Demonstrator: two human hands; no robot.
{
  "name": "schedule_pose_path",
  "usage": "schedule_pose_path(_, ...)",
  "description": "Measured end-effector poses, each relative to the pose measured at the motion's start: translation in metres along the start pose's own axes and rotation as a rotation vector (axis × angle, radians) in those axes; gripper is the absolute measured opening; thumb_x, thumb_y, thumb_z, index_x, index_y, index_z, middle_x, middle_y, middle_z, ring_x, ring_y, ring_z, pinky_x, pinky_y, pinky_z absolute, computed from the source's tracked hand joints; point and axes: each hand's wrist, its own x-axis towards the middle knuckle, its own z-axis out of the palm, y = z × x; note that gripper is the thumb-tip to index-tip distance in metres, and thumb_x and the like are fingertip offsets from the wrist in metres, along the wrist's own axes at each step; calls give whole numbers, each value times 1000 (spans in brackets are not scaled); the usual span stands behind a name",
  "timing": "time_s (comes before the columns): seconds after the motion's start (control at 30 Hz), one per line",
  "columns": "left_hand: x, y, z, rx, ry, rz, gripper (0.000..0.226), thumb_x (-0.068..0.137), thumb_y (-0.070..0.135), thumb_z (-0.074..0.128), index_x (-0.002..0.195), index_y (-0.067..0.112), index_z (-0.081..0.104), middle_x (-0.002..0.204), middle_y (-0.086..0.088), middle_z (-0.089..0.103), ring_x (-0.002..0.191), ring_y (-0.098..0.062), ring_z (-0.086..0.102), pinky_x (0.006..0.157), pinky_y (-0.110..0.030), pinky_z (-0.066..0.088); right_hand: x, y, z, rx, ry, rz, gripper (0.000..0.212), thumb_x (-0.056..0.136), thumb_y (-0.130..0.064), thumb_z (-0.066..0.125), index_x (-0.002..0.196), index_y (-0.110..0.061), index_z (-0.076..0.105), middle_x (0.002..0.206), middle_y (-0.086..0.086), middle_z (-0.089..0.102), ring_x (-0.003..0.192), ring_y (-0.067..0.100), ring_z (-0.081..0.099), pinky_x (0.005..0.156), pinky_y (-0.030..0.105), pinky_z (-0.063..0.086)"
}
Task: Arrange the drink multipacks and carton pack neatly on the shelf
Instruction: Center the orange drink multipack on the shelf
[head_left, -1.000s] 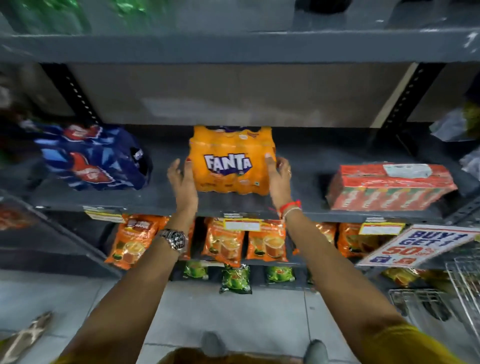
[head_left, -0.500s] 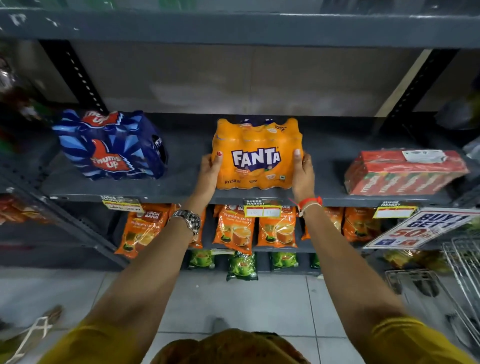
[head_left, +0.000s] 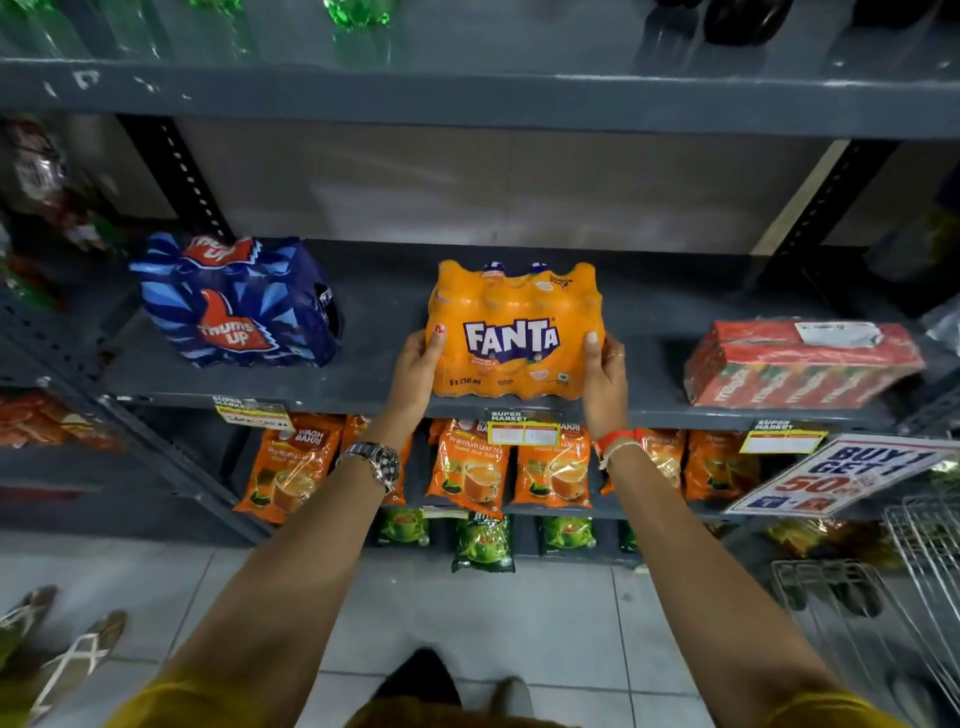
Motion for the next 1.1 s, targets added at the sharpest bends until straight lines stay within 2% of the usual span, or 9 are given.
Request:
schedule_pose_path(0.13,-19,-10,-10,-84,180,134,38,94,24,46,127,5,44,113,5,53,100,-1,54,80,-7,45,-47,28,6,-4,277,-94,47,94,-38,50,133,-12,42,136,8,45,121,15,48,100,29,41)
schedule_pose_path(0.27,-21,-44,-60,-56,603,307,26,90,14,47,109,0,57,104,-17,61,93,-25,60,83,-40,53,-71,50,41,-142,160,-213,18,92,-21,49,92,-38,55,101,9,62,94,24,59,82,41,50)
schedule_pose_path(0.4,-4,-46,-140,94,883,396,25,89,8,45,104,-6,58,100,-28,55,89,-6,49,79,-3,40,-70,32,112,-252,-35,-314,16,86,-23,46,87,-22,62,82,3,65,77,20,60,70,34,48)
schedule_pose_path(0.47,11,-39,-182,47,914,372,31,89,12,46,111,-9,52,102,-23,47,94,-22,51,77,1,36,-71,19,152,-278,-189,-384,25,85,-26,45,92,-13,65,82,-1,64,77,16,61,70,26,47)
schedule_pose_path(0.53,31,-31,-225,-44,869,295,37,91,14,49,120,-8,44,112,-22,43,105,-36,49,84,-7,39,-69,8,199,-284,-295,-429,25,88,-22,49,99,-6,65,89,3,66,81,9,61,73,17,45)
schedule_pose_path(0.63,59,-20,-273,-130,679,143,44,94,25,47,130,2,37,128,-17,45,119,-27,46,98,-28,39,-61,-12,261,-108,-376,-278,25,91,-16,57,116,-11,54,106,-2,60,90,-1,59,81,9,47)
schedule_pose_path(0.8,95,-13,-312,-88,286,-59,70,84,59,47,138,16,35,139,0,43,122,-18,46,101,-36,39,-36,-11,322,-98,-342,-111,43,88,-36,61,121,-14,45,127,13,46,121,20,45,108,32,37)
schedule_pose_path(0.9,101,-21,-319,-105,236,-106,79,80,58,53,141,13,29,144,-13,43,124,-28,50,100,-42,45,-38,-8,328,-100,-260,-111,38,84,-43,62,104,-15,47,118,17,51,111,26,55,99,45,48)
schedule_pose_path(1.1,74,-18,-305,-92,295,32,53,93,35,45,139,12,31,139,-11,47,120,-24,52,98,-39,49,-49,-6,322,-148,-228,-110,30,89,-37,58,100,-12,46,116,16,57,104,22,59,78,12,50)
